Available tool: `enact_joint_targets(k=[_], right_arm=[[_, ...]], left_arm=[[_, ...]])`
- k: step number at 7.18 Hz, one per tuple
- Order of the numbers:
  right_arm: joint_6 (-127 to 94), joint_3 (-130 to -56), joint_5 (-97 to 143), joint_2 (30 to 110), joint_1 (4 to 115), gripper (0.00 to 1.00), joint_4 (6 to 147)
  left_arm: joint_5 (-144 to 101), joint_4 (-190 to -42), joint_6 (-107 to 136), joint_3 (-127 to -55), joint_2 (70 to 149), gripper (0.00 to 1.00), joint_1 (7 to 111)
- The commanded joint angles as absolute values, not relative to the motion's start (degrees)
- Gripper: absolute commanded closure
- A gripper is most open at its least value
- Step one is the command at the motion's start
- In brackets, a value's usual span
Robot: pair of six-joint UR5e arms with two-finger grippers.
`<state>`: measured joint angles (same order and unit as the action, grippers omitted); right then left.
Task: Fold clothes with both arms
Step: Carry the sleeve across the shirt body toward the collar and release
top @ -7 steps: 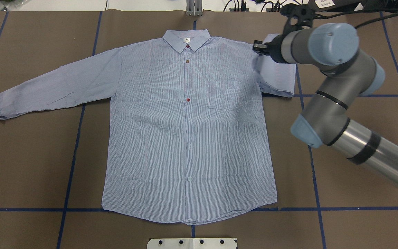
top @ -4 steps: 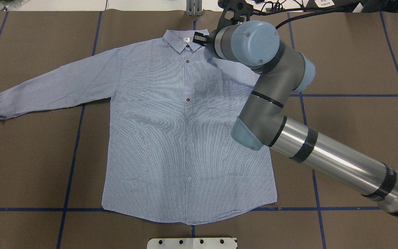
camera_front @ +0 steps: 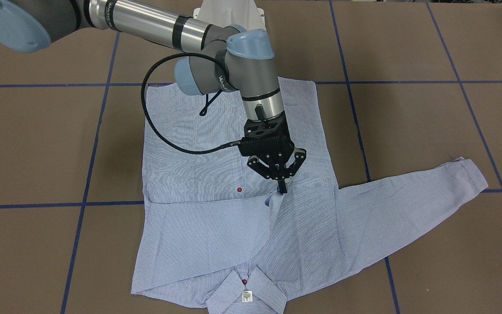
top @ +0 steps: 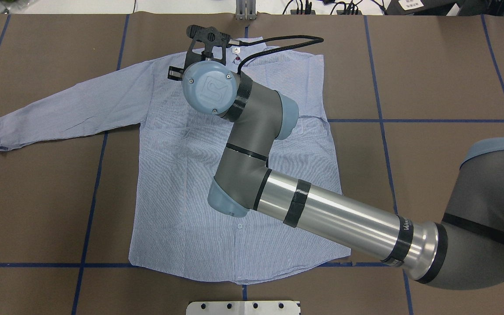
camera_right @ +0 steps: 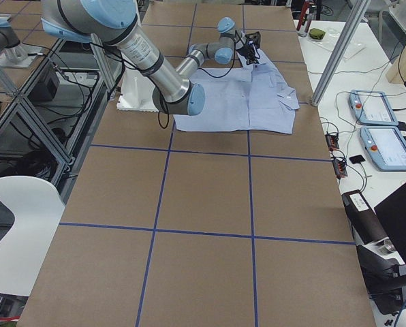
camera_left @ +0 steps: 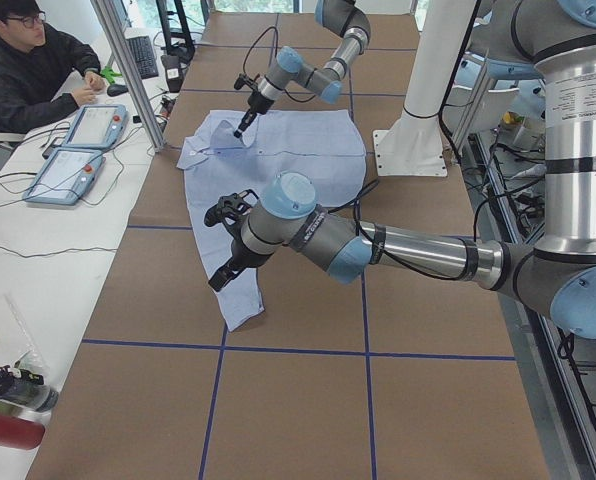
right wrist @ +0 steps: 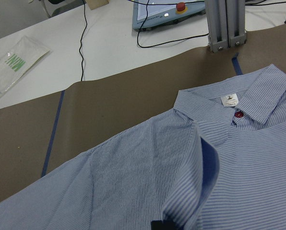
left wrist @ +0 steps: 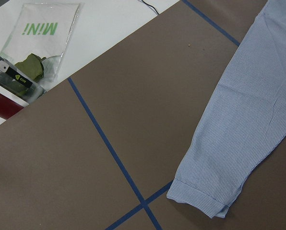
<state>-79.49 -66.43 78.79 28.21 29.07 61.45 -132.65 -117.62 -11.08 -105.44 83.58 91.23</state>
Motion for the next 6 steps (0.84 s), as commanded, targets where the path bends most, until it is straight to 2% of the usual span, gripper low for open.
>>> enact_joint_targets(k=[1, 2, 3, 4, 6], right_arm=[[-79.02, -63.03, 76.91, 27.25, 25.5, 1.0, 61.52], [-78.93, -61.97, 76.99, 25.94, 25.23, 0.86, 61.87], [-79.27, -58.22, 76.99, 21.4, 25.05, 0.19, 67.62], [-79.8, -57.31, 77.17, 17.7, 25.14, 0.01, 76.38], [-79.72, -57.65, 80.04, 17.67, 27.31, 0.01, 81.18]], left_arm=[[-132.71, -117.69, -11.07, -105.03, 83.58, 0.0, 91.23], [-132.71, -117.69, -11.07, -105.03, 83.58, 0.0, 91.23], [-132.71, -117.69, -11.07, -105.03, 83.58, 0.0, 91.23], [-132.71, -117.69, -11.07, -105.03, 83.58, 0.0, 91.23], [-132.71, -117.77, -10.99, -104.07, 83.76, 0.0, 91.23]])
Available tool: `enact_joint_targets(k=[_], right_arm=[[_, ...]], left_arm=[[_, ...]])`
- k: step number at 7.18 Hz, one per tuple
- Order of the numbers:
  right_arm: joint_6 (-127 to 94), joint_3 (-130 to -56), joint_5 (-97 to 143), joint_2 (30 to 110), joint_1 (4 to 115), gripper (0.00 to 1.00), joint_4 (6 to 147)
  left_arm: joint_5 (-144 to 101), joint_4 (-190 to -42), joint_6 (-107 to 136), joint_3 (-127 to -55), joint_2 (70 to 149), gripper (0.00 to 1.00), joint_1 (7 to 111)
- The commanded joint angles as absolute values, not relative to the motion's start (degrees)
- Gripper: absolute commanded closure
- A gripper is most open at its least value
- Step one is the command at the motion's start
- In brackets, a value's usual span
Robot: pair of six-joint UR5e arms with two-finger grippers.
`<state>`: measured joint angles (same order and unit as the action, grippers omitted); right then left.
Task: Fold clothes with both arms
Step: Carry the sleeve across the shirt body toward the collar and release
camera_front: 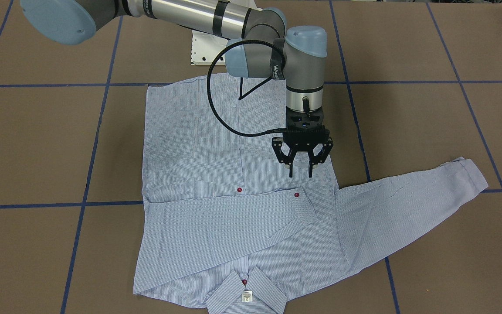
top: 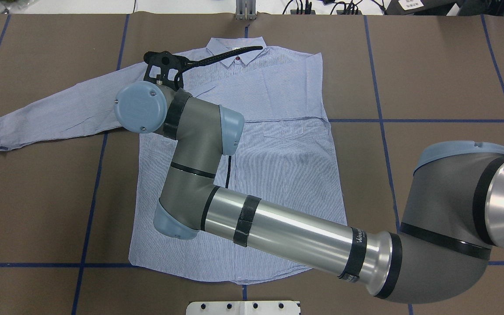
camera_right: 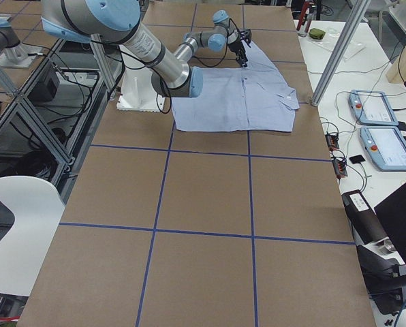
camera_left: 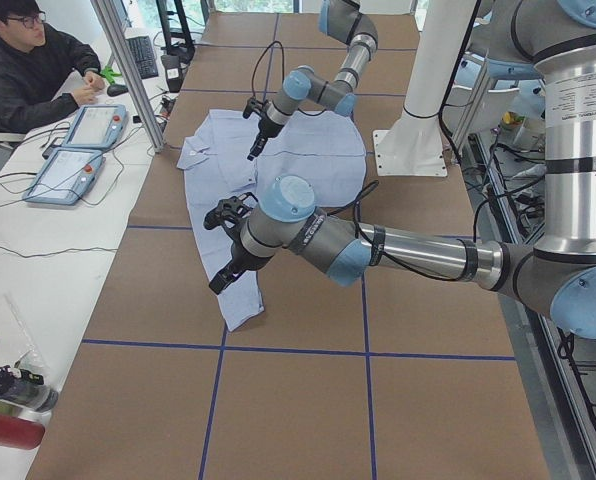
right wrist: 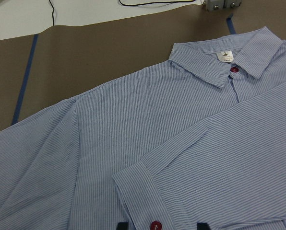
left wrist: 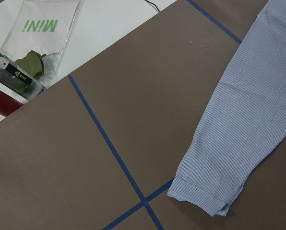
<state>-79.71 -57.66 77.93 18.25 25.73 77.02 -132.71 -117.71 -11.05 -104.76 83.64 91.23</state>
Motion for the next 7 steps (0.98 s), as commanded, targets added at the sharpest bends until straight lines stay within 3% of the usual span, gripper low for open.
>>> enact_joint_targets(k=[1, 2, 3, 7], right_arm=[[-78.67, -58.35, 87.12, 17.84, 31.77, 0.0, 86.26], [-73.79, -59.06, 94.5, 18.62, 36.95, 0.0, 89.35], [-66.34, -64.46, 100.23, 22.9, 42.05, 0.0, 89.91], [-38.49, -94.33, 119.66, 53.62, 60.59, 0.0, 90.09]], left_arm=[[-132.71, -117.77, -10.9, -103.98, 84.46, 0.0, 91.23], [-132.71, -118.21, -10.03, -104.41, 84.64, 0.0, 91.23], [-132.71, -123.52, -5.06, -104.33, 84.81, 0.0, 90.71], [-129.49, -152.53, 20.21, -92.39, 85.34, 0.0, 76.5]])
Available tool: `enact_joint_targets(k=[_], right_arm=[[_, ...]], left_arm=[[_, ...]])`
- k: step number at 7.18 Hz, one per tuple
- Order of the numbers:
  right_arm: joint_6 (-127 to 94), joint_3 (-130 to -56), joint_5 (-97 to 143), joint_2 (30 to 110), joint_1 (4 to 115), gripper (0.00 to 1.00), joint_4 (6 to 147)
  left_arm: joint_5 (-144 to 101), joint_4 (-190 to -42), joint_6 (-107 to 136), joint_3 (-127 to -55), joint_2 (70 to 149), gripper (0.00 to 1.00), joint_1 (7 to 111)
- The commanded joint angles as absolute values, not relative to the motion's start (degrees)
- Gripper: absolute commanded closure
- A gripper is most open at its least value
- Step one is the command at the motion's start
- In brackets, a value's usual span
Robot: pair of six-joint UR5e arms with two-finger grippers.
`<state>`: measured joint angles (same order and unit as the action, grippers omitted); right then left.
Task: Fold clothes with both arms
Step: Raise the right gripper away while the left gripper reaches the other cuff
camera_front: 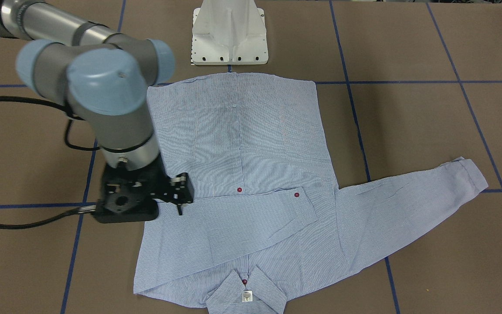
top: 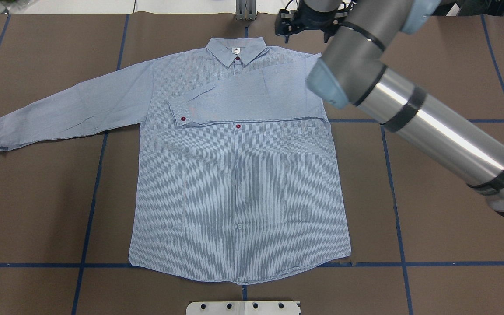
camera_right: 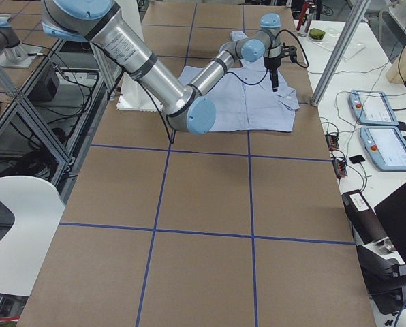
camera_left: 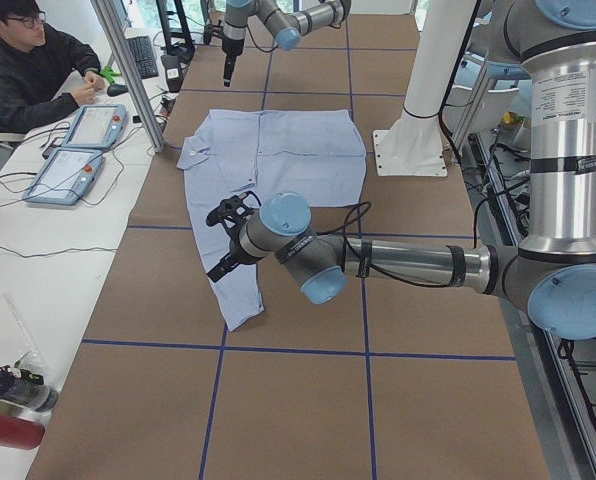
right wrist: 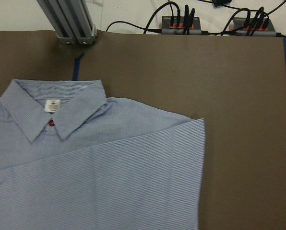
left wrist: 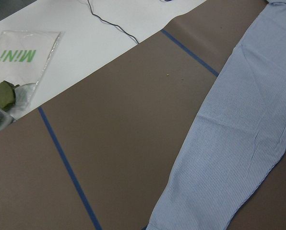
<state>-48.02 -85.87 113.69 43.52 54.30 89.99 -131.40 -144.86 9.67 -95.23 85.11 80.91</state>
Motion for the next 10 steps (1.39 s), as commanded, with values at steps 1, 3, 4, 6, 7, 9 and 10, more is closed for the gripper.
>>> enact_joint_targets(k=[1, 3, 4, 6, 7, 9, 10], right_arm=[[-30.32, -96.66, 123.45, 59.36, 65.43, 0.0, 89.74], [-23.15, -99.12, 129.54, 68.78, 72.74, 0.0, 88.69], [-22.25, -101.32, 129.2, 72.21, 73.56, 0.0, 88.59], [-22.33, -102.48, 129.02, 73.39, 73.74, 0.0, 88.68], [-22.41, -102.57, 129.02, 73.48, 73.74, 0.0, 88.68], [-22.85, -103.62, 129.02, 74.18, 73.83, 0.0, 88.68], [-22.94, -104.23, 129.02, 74.79, 73.74, 0.0, 88.68]], left_arm=[[-125.11, -153.19, 27.61, -91.59, 85.34, 0.0, 72.03], [-116.06, -161.65, 31.9, -82.59, 85.6, 0.0, 69.17], [-115.84, -166.68, 34.08, -78.27, 86.21, 0.0, 69.17], [-110.09, -171.18, 41.9, -75.17, 86.22, 0.0, 63.66], [-109.34, -174.52, 46.27, -72.36, 87.09, 0.0, 61.2], [-108.37, -179.89, 51.12, -68.48, 87.36, 0.06, 58.72], [-108.28, -181.65, 54.98, -66.99, 87.36, 0.13, 57.75]])
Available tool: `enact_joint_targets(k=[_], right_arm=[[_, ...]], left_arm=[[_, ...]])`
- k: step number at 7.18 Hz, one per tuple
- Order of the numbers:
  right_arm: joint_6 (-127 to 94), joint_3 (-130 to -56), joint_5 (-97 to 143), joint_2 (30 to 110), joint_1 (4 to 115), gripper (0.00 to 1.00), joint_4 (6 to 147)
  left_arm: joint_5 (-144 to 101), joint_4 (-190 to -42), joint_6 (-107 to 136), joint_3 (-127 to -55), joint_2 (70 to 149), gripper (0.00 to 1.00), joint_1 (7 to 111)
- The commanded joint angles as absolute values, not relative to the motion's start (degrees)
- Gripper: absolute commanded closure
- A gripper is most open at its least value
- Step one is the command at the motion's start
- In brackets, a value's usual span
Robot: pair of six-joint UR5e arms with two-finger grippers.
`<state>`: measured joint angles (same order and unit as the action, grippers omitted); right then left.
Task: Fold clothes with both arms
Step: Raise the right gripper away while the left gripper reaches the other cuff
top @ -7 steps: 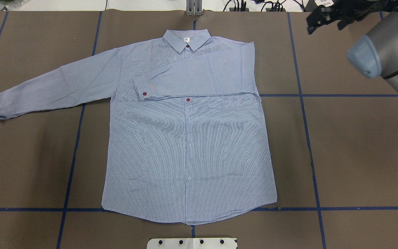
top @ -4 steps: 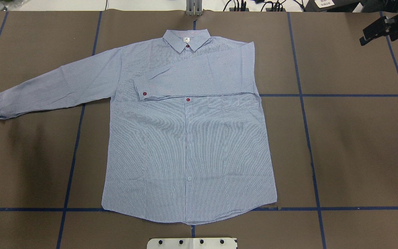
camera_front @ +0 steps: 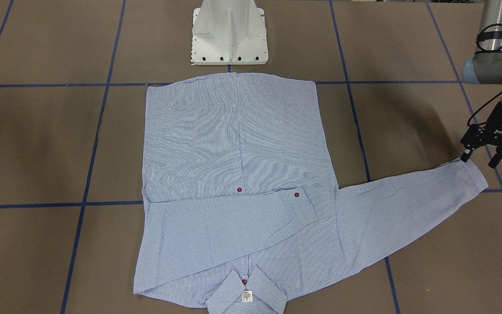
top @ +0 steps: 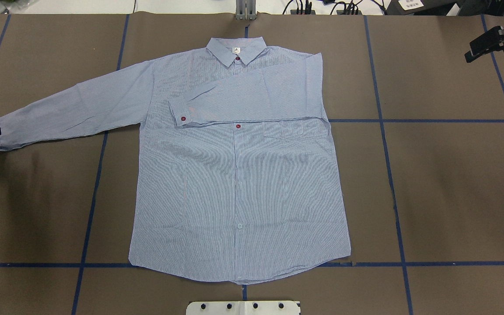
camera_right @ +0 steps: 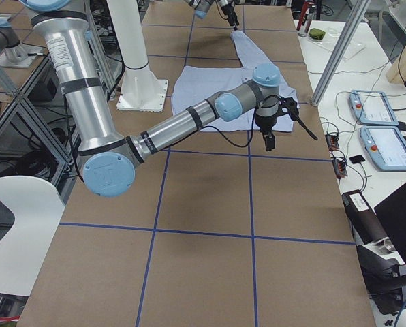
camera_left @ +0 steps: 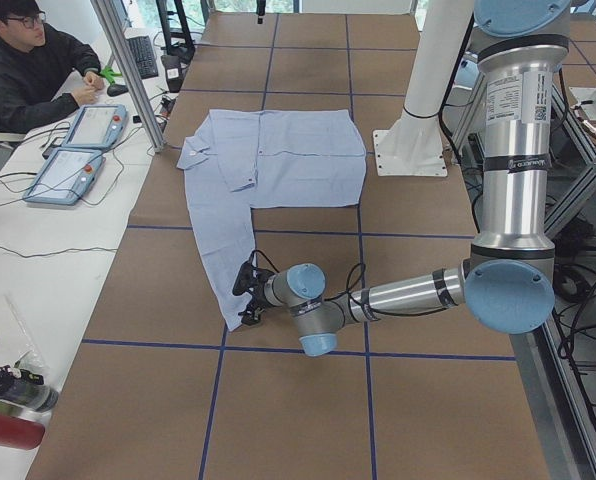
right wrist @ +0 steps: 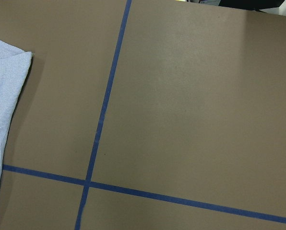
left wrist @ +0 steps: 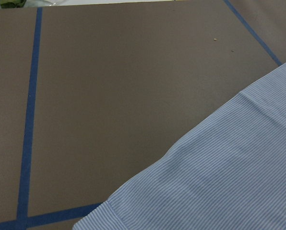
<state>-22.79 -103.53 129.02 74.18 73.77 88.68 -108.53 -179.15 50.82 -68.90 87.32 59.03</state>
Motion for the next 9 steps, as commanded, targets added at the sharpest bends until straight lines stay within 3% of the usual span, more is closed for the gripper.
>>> enact_joint_targets(k=[1, 3, 6, 7, 8, 9], right_arm=[[-22.94, -104.5, 128.94, 74.88, 73.74, 0.0, 88.68], [-22.94, -104.59, 128.94, 74.88, 73.74, 0.0, 88.59], [-23.03, -104.94, 128.85, 74.88, 73.74, 0.0, 88.59], [-23.11, -105.12, 128.85, 74.88, 73.83, 0.0, 88.68], [-23.12, -105.12, 128.85, 74.88, 73.74, 0.0, 88.68], [-23.12, -105.12, 128.85, 74.88, 73.74, 0.0, 88.68]], left_arm=[[-108.11, -183.15, 57.46, -66.45, 87.36, 0.15, 56.35], [-107.23, -183.43, 58.01, -66.01, 87.36, 0.21, 55.81], [-107.31, -183.52, 58.1, -65.66, 87.19, 0.67, 55.81], [-107.4, -183.52, 57.66, -65.74, 86.67, 0.6, 55.9], [-107.4, -184.04, 57.57, -65.57, 86.4, 0.43, 55.9], [-107.4, -184.13, 57.48, -65.57, 86.31, 0.41, 55.9]])
